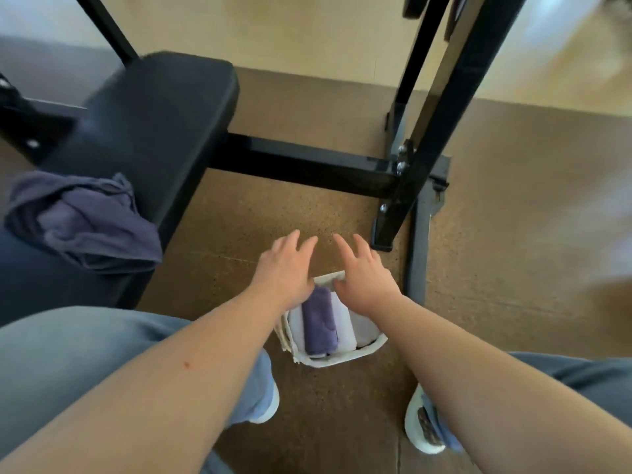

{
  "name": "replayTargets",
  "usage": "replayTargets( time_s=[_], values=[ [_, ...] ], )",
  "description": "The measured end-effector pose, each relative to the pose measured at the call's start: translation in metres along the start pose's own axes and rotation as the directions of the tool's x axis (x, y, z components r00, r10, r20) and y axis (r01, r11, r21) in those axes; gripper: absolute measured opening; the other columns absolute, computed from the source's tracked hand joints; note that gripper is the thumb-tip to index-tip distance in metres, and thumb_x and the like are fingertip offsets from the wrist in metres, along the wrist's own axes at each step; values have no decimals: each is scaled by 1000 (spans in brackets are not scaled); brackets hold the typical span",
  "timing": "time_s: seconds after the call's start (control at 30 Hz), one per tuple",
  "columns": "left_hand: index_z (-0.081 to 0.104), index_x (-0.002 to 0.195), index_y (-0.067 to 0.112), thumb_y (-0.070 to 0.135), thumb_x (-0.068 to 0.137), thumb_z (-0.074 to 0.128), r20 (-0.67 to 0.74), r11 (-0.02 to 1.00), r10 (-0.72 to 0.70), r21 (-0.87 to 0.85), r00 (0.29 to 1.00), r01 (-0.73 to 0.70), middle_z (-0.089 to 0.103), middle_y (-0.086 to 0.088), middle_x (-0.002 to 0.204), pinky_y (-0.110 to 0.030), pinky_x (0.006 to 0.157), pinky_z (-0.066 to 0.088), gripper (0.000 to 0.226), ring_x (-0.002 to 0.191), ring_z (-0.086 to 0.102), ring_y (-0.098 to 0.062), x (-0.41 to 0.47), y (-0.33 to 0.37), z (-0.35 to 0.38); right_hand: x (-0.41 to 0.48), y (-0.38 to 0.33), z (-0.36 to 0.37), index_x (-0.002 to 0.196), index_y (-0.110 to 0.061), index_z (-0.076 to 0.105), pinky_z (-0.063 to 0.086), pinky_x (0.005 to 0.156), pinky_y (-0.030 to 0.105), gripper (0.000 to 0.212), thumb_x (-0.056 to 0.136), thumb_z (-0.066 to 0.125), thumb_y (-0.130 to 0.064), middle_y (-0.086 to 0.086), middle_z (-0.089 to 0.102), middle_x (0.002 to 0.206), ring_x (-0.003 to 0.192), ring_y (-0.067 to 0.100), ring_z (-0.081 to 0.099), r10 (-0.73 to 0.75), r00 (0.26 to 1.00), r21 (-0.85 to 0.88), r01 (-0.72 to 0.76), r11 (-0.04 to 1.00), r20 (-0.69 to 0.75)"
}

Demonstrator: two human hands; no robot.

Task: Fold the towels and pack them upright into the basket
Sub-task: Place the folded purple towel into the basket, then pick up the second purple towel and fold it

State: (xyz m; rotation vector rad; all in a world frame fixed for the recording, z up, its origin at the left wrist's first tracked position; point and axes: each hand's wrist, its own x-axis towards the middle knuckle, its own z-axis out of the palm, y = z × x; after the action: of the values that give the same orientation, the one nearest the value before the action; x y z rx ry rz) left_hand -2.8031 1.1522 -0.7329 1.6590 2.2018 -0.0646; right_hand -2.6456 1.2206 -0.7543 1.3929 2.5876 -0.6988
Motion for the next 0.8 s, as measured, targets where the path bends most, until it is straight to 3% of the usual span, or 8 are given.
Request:
replayTargets(
  time_s=[0.23,0.53,0.67,0.8],
  values=[
    [23,160,34,37,96,67,-230,997,-23,-76,973,5,19,-3,168,-48,117,36,77,153,26,-29,-32,-41,-91,-4,-71,-48,162,-39,1,36,118,50,87,100,61,-37,4,6,172,155,34,20,-149,977,30,155,987,-150],
    [29,158,30,43,95,64,-311,991,-104,50,945,126,30,-5,163,-49,115,39,73,146,35,-30,-79,-107,-152,-3,-186,-82,163,-38,7,32,120,45,82,101,61,-34,1,7,172,157,33,16,-368,916,62,382,922,-161],
    [30,156,30,44,97,58,-346,964,-225,57,911,260,27,-4,164,-56,121,21,67,151,24,-29,-99,-137,-160,-1,-228,-75,164,-32,7,20,126,49,87,99,63,-41,4,15,171,158,32,9,-451,887,90,459,884,-98],
    [32,154,35,45,100,53,-347,893,-424,-8,836,450,21,-2,167,-66,121,10,59,156,11,-30,-113,-168,-162,1,-262,-57,163,-39,7,27,125,51,90,95,66,-48,0,19,170,156,32,18,-494,869,141,487,862,17]
  ],
)
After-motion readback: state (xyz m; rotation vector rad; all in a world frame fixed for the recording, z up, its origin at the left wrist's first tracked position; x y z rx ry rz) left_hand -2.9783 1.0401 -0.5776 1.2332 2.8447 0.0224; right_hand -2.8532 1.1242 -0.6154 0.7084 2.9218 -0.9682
